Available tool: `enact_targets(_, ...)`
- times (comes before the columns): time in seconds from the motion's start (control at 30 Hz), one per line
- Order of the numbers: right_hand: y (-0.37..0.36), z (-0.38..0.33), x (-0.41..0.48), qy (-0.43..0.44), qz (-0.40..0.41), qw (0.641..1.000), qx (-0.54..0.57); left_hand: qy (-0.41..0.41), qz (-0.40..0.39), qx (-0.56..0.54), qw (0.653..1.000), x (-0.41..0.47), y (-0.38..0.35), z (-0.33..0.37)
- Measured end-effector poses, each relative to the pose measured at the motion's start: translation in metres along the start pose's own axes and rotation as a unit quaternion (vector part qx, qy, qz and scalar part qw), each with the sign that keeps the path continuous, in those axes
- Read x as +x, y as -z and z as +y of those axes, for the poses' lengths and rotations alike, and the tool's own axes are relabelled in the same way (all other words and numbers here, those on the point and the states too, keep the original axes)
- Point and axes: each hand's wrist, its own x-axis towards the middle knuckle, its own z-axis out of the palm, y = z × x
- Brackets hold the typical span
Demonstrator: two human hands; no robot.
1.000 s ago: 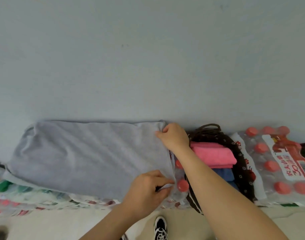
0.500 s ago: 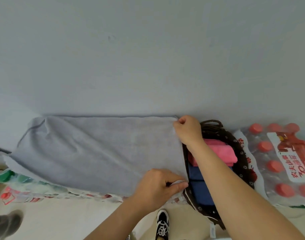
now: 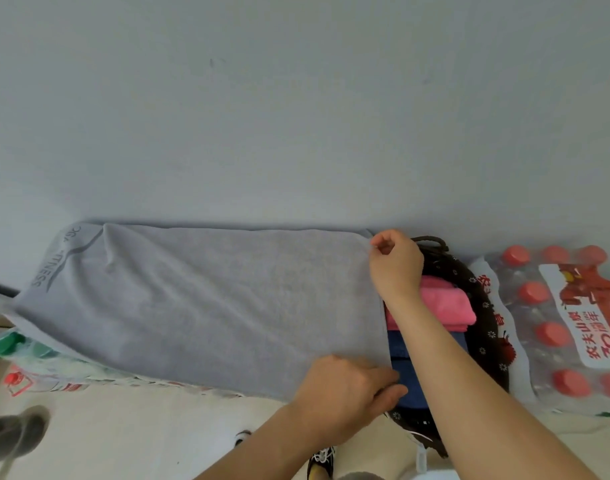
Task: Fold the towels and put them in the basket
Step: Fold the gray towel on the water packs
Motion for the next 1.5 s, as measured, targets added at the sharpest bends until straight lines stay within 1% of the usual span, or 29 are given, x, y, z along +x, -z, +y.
enact_targets(0.07, -0.001, 0.001, -0.003, 0.02, -0.002, 0.999, -0.032, 0.011, -0.018, -0.046, 0.999, 0.004, 0.004, 0.006)
enact_targets(0.13, -0.002, -0.003, -0.008, 0.048, -0.022, 0.996, -0.066, 0.061, -0.018, -0.106, 0.992, 0.004, 0.014, 0.002)
enact_targets(0.2, -0.007, -0.015, -0.015, 0.095, -0.063, 0.991, -0.071, 0.131, 0.023, -0.154, 0.979, -0.001, 0.028, -0.013)
enact_targets(0.3, -0.026, -0.045, -0.028, 0.173, -0.128, 0.973, -0.081, 0.224, 0.113, -0.136, 0.958, -0.021, 0.055, -0.054)
enact_targets(0.4, -0.056, -0.079, -0.04, 0.203, -0.202, 0.954, -0.084, 0.315, 0.193, -0.107, 0.923, -0.052, 0.085, -0.1)
enact_targets(0.53, -0.104, -0.125, -0.054, 0.241, -0.278, 0.926, -0.09, 0.409, 0.269, -0.079, 0.868, -0.104, 0.124, -0.154)
enact_targets(0.63, -0.146, -0.162, -0.067, 0.279, -0.317, 0.901, -0.106, 0.473, 0.316, -0.057, 0.821, -0.147, 0.153, -0.19)
enact_targets(0.7, -0.175, -0.187, -0.078, 0.304, -0.33, 0.886, -0.119, 0.511, 0.354, -0.011, 0.783, -0.176, 0.169, -0.216)
enact_targets(0.77, -0.205, -0.213, -0.088, 0.331, -0.343, 0.869, -0.132, 0.544, 0.36, 0.048, 0.757, -0.202, 0.179, -0.242)
enact_targets(0.8, -0.22, -0.226, -0.093, 0.342, -0.35, 0.861, -0.138, 0.565, 0.344, 0.052, 0.748, -0.213, 0.182, -0.253)
enact_targets(0.87, -0.251, -0.248, -0.103, 0.353, -0.375, 0.843, -0.153, 0.604, 0.314, 0.016, 0.732, -0.228, 0.186, -0.272)
enact_targets(0.9, -0.266, -0.258, -0.106, 0.356, -0.389, 0.834, -0.162, 0.613, 0.315, -0.019, 0.724, -0.234, 0.188, -0.278)
enact_targets(0.97, -0.294, -0.275, -0.113, 0.356, -0.415, 0.818, -0.177, 0.624, 0.346, -0.113, 0.692, -0.242, 0.191, -0.291)
enact_targets(1.0, -0.306, -0.282, -0.116, 0.353, -0.43, 0.811, -0.183, 0.621, 0.357, -0.169, 0.677, -0.246, 0.195, -0.297)
enact_targets(1.03, -0.316, -0.287, -0.12, 0.35, -0.445, 0.802, -0.189, 0.609, 0.362, -0.216, 0.671, -0.25, 0.198, -0.301)
enact_targets(1.1, -0.331, -0.292, -0.125, 0.357, -0.463, 0.786, -0.202, 0.565, 0.391, -0.279, 0.671, -0.258, 0.204, -0.305)
enact_targets(1.17, -0.34, -0.296, -0.125, 0.372, -0.46, 0.776, -0.217, 0.506, 0.44, -0.338, 0.661, -0.268, 0.211, -0.298)
enact_targets(1.2, -0.345, -0.299, -0.121, 0.385, -0.461, 0.768, -0.222, 0.48, 0.453, -0.355, 0.662, -0.276, 0.214, -0.295)
enact_targets(1.23, -0.35, -0.305, -0.118, 0.412, -0.469, 0.746, -0.232, 0.459, 0.453, -0.358, 0.675, -0.284, 0.215, -0.292)
enact_targets(1.27, -0.358, -0.311, -0.113, 0.442, -0.487, 0.709, -0.254, 0.448, 0.443, -0.344, 0.696, -0.293, 0.211, -0.291)
enact_targets(1.33, -0.373, -0.323, -0.108, 0.502, -0.53, 0.599, -0.33, 0.444, 0.399, -0.293, 0.747, -0.307, 0.2, -0.288)
enact_targets(1.37, -0.381, -0.329, -0.109, 0.516, -0.546, 0.547, -0.369, 0.447, 0.377, -0.273, 0.764, -0.311, 0.193, -0.288)
enact_targets(1.4, -0.388, -0.335, -0.111, 0.522, -0.553, 0.508, -0.405, 0.449, 0.362, -0.26, 0.775, -0.316, 0.188, -0.287)
enact_targets(1.43, -0.393, -0.342, -0.114, 0.515, -0.556, 0.481, -0.44, 0.447, 0.354, -0.253, 0.781, -0.319, 0.184, -0.287)
enact_targets(1.5, -0.399, -0.357, -0.117, 0.494, -0.557, 0.446, -0.497, 0.441, 0.351, -0.247, 0.788, -0.323, 0.181, -0.286)
